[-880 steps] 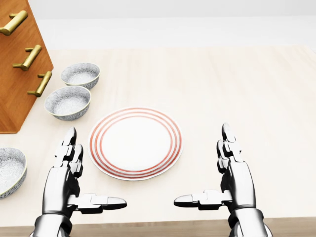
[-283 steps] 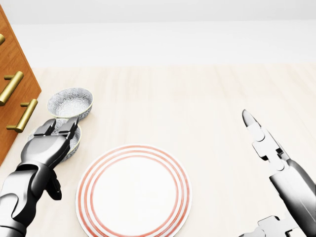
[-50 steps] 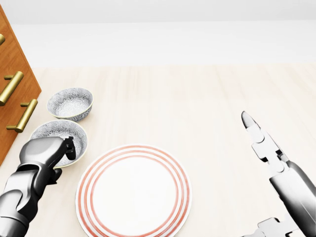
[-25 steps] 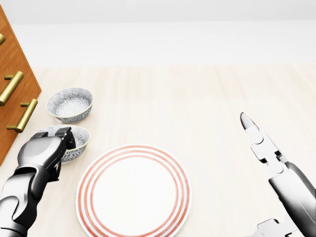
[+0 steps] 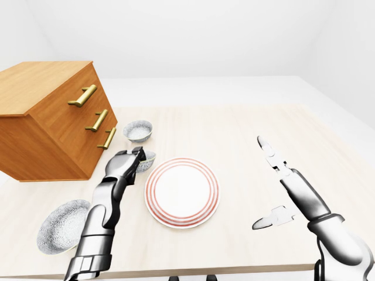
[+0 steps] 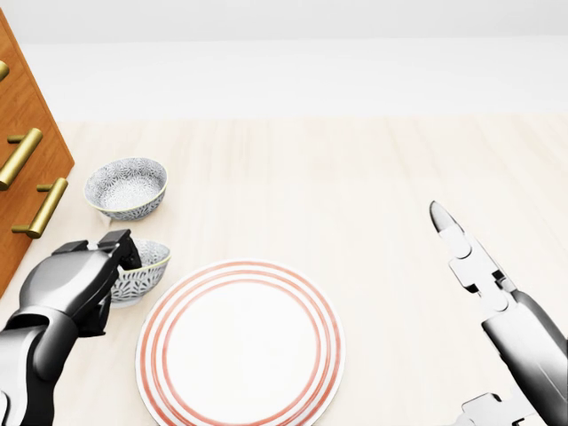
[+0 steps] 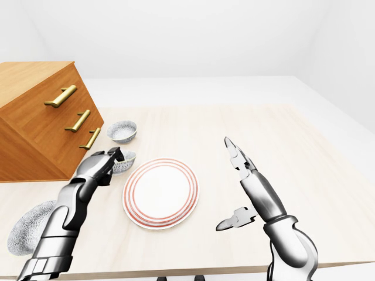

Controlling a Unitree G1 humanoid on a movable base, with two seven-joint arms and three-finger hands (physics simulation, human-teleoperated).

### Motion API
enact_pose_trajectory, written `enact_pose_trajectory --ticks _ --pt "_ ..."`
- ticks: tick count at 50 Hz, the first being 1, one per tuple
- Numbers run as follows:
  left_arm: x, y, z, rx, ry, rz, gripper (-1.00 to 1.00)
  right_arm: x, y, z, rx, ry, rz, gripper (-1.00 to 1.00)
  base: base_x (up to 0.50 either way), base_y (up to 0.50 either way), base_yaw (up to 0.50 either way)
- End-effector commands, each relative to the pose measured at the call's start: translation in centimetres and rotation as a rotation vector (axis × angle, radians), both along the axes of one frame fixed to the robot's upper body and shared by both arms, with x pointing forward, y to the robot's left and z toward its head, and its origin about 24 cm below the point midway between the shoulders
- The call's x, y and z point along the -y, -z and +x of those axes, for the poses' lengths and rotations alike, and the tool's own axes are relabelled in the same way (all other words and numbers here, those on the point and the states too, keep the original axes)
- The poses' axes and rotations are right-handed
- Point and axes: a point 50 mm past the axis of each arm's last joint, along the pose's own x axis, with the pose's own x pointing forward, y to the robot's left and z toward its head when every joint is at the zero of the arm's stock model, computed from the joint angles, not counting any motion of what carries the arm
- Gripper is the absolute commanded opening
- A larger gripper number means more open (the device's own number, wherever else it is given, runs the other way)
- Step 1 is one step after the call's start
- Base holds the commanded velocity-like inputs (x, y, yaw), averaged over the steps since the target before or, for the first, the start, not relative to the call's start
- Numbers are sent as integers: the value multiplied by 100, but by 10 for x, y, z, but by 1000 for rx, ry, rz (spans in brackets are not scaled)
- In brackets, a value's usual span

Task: Put the bowl in the middle on the plate.

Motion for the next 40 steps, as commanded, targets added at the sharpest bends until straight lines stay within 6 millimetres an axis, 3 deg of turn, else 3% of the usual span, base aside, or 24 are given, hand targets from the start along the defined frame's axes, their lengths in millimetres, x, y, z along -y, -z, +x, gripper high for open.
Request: enact_pose_trajectory --ticks 1,9,19,26,40 --pt "3 -17 -11 46 10 65 -100 0 1 1 -4 -3 0 100 0 0 0" --pt "-2 -19 -9 63 -11 72 -100 0 2 1 -9 -4 1 100 0 0 0" --pt "4 -43 -21 104 16 76 -100 0 3 1 -16 -2 4 100 0 0 0" --pt "20 -67 -38 173 68 47 -100 0 3 1 -15 -4 1 100 0 0 0" --pt "40 -84 -55 219 157 39 -100 -2 -1 -1 -4 -10 -11 100 0 0 0"
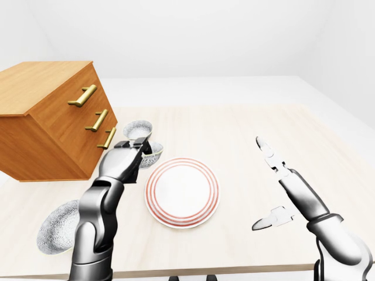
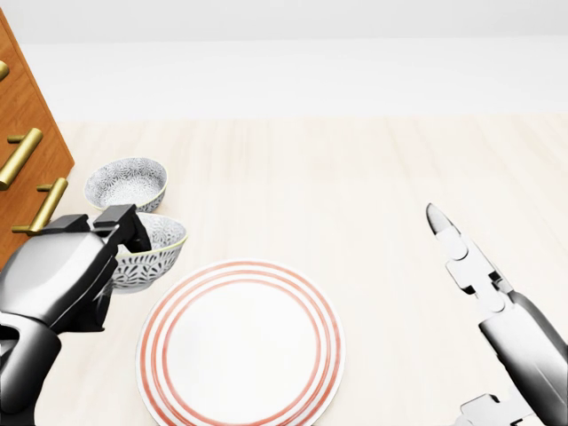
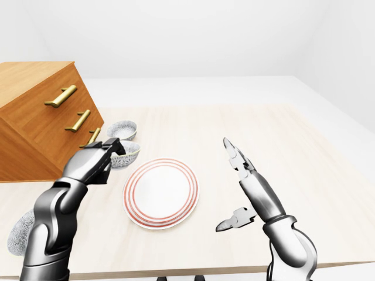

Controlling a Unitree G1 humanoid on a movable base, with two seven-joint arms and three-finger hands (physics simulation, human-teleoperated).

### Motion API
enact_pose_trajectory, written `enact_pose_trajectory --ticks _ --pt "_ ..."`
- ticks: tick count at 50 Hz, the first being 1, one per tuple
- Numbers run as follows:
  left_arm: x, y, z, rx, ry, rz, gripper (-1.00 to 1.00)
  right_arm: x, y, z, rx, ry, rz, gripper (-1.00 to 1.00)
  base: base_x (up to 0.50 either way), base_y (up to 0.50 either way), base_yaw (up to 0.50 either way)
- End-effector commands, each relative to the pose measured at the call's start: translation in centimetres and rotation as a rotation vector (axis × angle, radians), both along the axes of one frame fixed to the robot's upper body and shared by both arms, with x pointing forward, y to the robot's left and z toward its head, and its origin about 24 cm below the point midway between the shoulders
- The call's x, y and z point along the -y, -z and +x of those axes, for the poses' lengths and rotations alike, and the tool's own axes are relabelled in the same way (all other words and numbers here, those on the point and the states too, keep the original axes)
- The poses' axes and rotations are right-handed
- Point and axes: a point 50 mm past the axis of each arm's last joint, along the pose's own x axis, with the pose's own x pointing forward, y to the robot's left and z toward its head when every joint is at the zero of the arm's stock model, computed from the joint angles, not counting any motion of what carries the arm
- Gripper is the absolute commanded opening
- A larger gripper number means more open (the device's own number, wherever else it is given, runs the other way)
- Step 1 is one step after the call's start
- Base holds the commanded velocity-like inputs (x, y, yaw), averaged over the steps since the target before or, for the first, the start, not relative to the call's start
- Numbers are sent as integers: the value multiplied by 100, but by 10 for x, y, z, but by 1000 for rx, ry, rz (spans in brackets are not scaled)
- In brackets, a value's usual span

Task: Put the bowl in the middle on the plate.

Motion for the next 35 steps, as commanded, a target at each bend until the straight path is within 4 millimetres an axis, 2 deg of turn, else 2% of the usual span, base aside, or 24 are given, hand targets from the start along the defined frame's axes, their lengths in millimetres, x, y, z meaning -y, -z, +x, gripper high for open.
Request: enact_pose_trajectory --ticks 1,17,35 --pt "16 -19 -15 76 57 67 -100 -1 -2 -1 7 -3 -8 100 0 0 0" --pt "42 -20 -23 117 139 36 -100 1 2 1 -7 1 2 100 0 0 0" --pt "54 -10 -28 110 166 12 -100 3 6 3 -23 10 15 100 0 0 0"
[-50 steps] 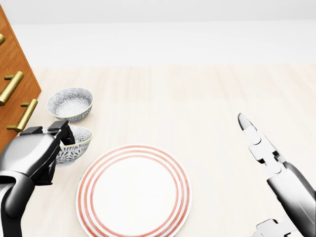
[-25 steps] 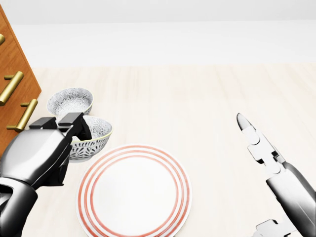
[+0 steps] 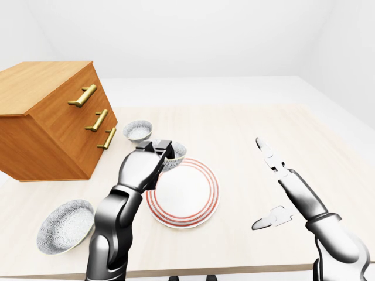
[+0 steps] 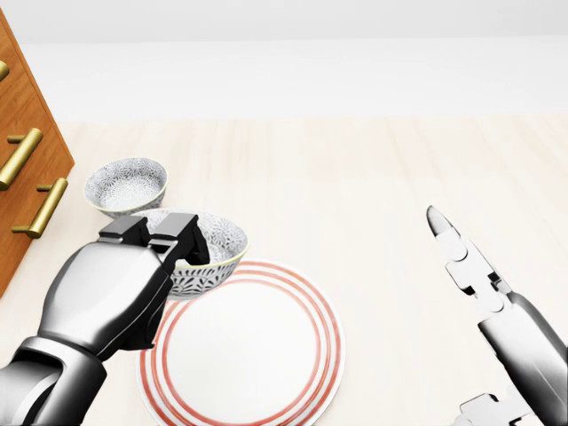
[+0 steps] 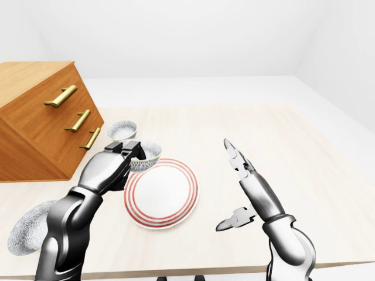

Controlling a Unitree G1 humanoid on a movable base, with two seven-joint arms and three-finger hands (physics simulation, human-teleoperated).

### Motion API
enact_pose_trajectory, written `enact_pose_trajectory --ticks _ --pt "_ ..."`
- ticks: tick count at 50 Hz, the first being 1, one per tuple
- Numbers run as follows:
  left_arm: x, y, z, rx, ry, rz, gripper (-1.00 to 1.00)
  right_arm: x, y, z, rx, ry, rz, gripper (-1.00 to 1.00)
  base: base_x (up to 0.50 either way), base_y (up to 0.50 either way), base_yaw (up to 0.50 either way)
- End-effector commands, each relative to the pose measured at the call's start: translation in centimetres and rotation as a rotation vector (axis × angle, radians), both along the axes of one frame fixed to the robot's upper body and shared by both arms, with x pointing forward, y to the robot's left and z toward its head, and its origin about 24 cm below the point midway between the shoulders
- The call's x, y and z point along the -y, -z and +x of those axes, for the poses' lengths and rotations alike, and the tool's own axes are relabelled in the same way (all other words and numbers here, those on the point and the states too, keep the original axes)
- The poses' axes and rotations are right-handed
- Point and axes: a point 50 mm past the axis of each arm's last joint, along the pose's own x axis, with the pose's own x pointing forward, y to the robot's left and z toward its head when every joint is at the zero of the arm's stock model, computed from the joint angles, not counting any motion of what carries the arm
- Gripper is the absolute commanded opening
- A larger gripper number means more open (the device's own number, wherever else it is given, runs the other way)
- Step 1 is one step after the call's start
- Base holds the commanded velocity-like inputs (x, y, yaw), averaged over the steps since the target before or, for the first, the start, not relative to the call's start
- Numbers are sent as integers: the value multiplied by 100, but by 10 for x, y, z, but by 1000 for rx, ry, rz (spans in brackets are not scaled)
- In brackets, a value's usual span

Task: Put the bowl in the middle on the plate.

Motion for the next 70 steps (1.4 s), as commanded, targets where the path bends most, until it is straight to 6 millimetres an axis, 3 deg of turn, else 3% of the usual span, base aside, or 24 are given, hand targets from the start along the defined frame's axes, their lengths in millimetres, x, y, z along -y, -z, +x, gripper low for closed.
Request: enact_pose_trajectory --ticks 1,12,35,70 --pt "6 0 -3 33 -14 27 -100 1 2 1 -8 4 7 100 0 0 0" --pt "14 -8 -11 55 18 15 -100 0 2 1 -6 2 4 100 0 0 0" --pt "21 8 -7 41 28 -15 -100 -2 -3 -1 10 -9 -9 100 0 0 0" --pt "28 12 -8 35 47 -16 -100 -2 -4 -1 15 -11 -12 100 0 0 0"
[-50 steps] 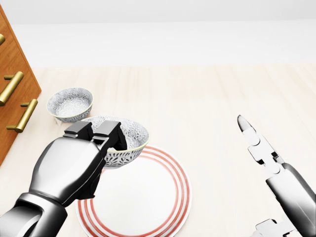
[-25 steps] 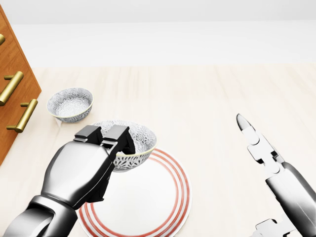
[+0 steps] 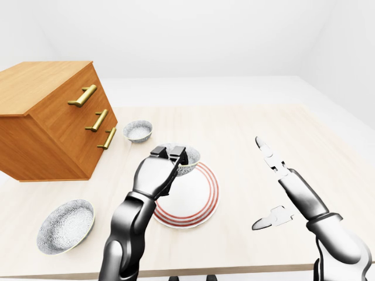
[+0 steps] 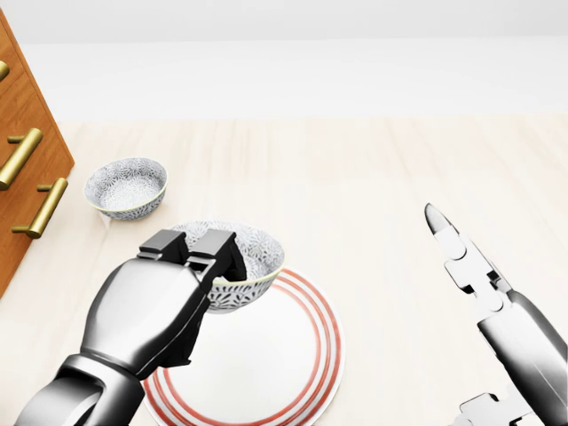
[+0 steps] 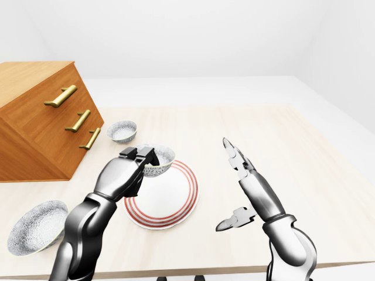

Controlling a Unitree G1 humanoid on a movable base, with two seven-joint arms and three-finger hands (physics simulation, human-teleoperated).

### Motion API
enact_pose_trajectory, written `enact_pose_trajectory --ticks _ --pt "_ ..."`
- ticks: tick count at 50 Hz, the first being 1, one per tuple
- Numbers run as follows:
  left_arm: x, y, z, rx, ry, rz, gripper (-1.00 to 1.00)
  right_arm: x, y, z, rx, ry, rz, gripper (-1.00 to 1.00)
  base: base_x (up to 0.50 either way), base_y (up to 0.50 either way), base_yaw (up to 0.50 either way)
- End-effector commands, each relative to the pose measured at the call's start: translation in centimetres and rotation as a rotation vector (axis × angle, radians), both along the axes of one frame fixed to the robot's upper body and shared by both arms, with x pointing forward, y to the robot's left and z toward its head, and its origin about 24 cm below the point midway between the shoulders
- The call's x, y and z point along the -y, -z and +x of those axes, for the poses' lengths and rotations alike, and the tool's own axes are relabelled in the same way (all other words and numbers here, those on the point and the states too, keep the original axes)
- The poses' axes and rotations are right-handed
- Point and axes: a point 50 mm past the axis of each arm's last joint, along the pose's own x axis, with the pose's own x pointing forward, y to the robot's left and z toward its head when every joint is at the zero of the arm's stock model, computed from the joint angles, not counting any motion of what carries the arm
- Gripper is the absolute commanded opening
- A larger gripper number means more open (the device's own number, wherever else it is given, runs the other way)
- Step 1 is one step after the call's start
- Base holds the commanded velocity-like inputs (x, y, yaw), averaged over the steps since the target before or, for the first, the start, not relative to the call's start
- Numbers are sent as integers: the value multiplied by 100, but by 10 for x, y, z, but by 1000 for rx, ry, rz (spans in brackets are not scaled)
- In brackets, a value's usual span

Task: Put the bowl in the middle on the plate.

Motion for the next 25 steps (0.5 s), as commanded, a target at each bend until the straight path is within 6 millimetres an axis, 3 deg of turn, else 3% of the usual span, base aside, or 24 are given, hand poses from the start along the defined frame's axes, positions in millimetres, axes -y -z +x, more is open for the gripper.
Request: enact_pose_trajectory --ticks 1,25 --pt "1 -1 1 33 -27 37 -100 0 0 0 2 0 -1 100 0 0 0" --pt "12 5 -7 17 9 35 -100 1 1 1 -3 4 4 100 0 0 0"
